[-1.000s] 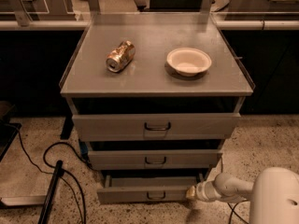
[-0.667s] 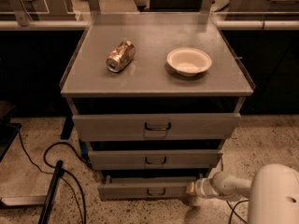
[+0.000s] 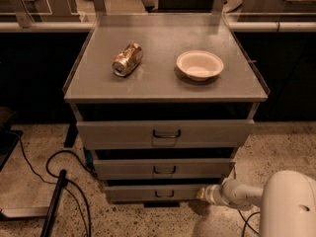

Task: Close bottom drawer

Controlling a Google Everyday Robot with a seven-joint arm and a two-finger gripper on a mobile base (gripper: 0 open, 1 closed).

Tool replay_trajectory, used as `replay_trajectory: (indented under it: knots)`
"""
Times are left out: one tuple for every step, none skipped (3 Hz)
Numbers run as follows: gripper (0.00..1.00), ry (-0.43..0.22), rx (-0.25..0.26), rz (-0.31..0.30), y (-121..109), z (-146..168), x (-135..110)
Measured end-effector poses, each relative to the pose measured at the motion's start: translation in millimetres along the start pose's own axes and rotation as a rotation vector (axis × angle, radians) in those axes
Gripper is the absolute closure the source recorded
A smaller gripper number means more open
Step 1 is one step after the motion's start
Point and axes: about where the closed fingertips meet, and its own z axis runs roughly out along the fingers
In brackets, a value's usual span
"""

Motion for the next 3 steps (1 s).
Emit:
replay_trajectory:
  knots:
    - [1.0, 0.0, 0.007, 0.012, 4, 8, -4]
    - [1.0, -0.026, 0.02, 0.031, 10, 18, -19]
    - [1.0, -0.026, 0.02, 0.031, 10, 18, -19]
